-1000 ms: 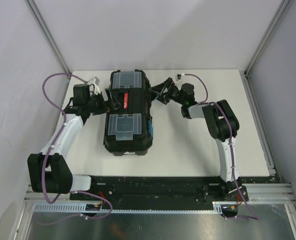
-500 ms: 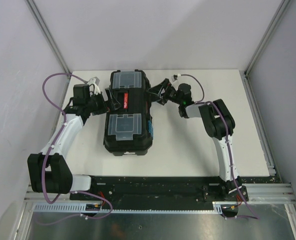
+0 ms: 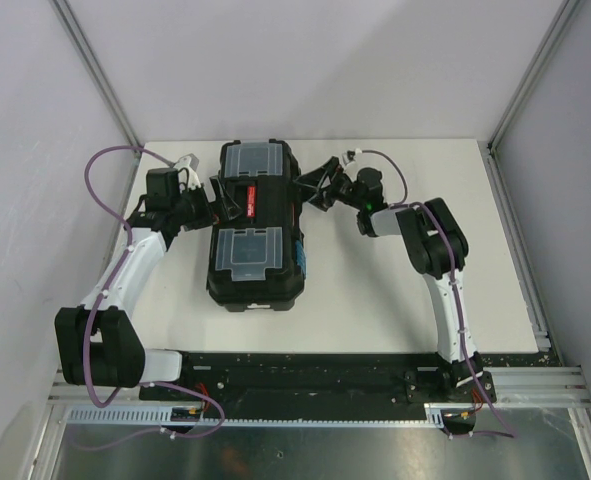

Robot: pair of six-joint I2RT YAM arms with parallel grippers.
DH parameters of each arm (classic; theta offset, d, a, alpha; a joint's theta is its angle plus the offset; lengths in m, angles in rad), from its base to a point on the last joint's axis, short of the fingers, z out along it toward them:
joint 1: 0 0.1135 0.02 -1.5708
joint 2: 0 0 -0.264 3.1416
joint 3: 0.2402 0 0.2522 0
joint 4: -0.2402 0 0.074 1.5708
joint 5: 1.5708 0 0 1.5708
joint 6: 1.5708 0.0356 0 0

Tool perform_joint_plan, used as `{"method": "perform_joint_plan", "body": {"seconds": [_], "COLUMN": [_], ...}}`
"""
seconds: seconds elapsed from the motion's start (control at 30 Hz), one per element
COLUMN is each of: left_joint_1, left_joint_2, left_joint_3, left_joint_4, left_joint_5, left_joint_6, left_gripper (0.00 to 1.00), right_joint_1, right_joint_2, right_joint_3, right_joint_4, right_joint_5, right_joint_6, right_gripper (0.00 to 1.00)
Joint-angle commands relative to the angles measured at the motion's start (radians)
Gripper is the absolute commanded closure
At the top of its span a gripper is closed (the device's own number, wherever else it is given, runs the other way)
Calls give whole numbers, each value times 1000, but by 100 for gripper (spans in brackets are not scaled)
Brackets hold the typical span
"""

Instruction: Pack the tool kit

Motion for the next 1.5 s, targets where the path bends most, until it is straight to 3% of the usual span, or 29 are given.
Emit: {"method": "perform_joint_plan", "body": {"seconds": [0.0, 0.1, 0.17, 0.57, 0.7, 0.87, 0.93, 1.27, 1.47], "left_joint_1": [2, 2, 1, 3, 2, 1, 1, 0, 0], "left_joint_2": [30, 33, 34, 27, 22, 29, 34, 51, 54], "left_joint_3": [-15, -15, -15, -20, -25, -27, -26, -18, -14], "left_joint_4": [-69, -69, -69, -68, -69, -69, -69, -69, -69], "left_joint_5": [-64, -63, -62, -65, -70, -63, -60, -57, -62], "left_joint_6": [59, 60, 60, 61, 61, 56, 53, 47, 45], "left_gripper": [1, 1, 2, 1, 1, 1, 1, 1, 1], "right_joint_1": [20, 15, 14, 2, -30, -57, -53, 67, 153], "right_joint_2": [-173, -183, -182, -166, -263, -346, -349, -188, -152], "right_joint_3": [13, 9, 9, -16, -109, -287, -339, -417, -420], "right_joint_4": [173, 205, 215, 151, 34, -29, -17, 334, 346], "right_joint_5": [-113, -121, -126, -128, -32, 158, 210, 442, 697], "right_joint_6": [60, 93, 105, 61, -23, -11, 28, 464, 647], "right_gripper": [10, 30, 37, 42, 37, 9, 3, 1, 1]}}
